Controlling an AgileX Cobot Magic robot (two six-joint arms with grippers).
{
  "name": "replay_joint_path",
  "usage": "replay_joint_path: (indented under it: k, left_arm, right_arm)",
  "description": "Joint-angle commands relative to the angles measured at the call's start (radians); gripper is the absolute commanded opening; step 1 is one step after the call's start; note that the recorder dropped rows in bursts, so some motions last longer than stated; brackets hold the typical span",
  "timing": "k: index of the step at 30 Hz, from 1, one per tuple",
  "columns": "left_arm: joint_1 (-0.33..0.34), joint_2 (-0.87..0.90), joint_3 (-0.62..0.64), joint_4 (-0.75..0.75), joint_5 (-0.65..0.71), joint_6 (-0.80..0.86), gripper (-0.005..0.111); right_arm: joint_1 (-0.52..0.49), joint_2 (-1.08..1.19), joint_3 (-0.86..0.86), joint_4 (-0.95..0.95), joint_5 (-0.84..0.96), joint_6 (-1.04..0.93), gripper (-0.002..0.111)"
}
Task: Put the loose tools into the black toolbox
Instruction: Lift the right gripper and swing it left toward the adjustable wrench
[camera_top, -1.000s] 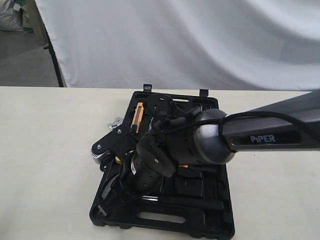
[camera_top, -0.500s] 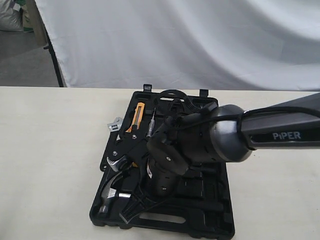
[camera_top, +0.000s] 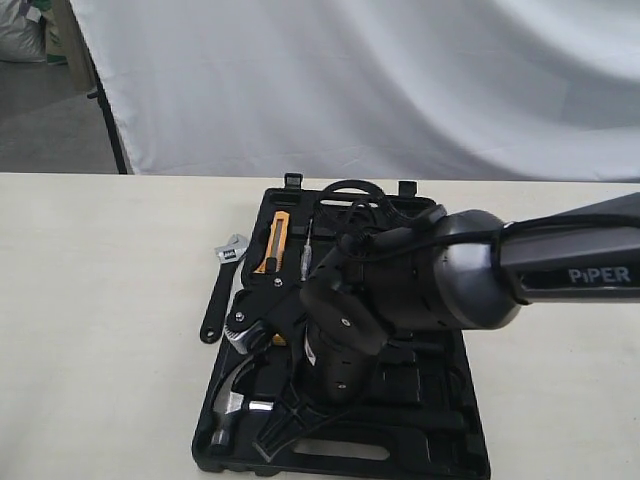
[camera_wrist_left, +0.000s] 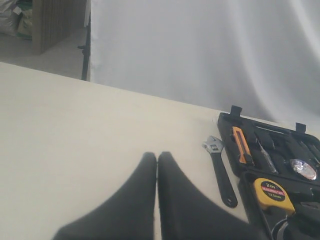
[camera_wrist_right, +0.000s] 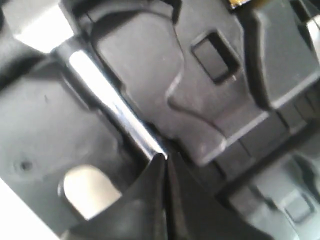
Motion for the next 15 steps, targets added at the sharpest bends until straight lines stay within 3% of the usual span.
replay_joint_path:
  k: [1, 10, 15]
  left_arm:
    - [0.025, -0.003, -0.003, 0.004, -0.007, -0.005, 0.001]
    - [0.025, -0.003, -0.003, 0.004, -0.007, -0.005, 0.001]
    - [0.025, -0.003, -0.003, 0.004, -0.007, -0.005, 0.001]
  right_arm:
    - [0.003, -0.060, 0.009, -0.022, -0.020, 0.025, 0.000]
    - [0.003, -0.091, 0.002, -0.021, -0.401, 0.032, 0.000]
    - [0.003, -0.003, -0.142, -0.013, -0.349, 0.056, 0.000]
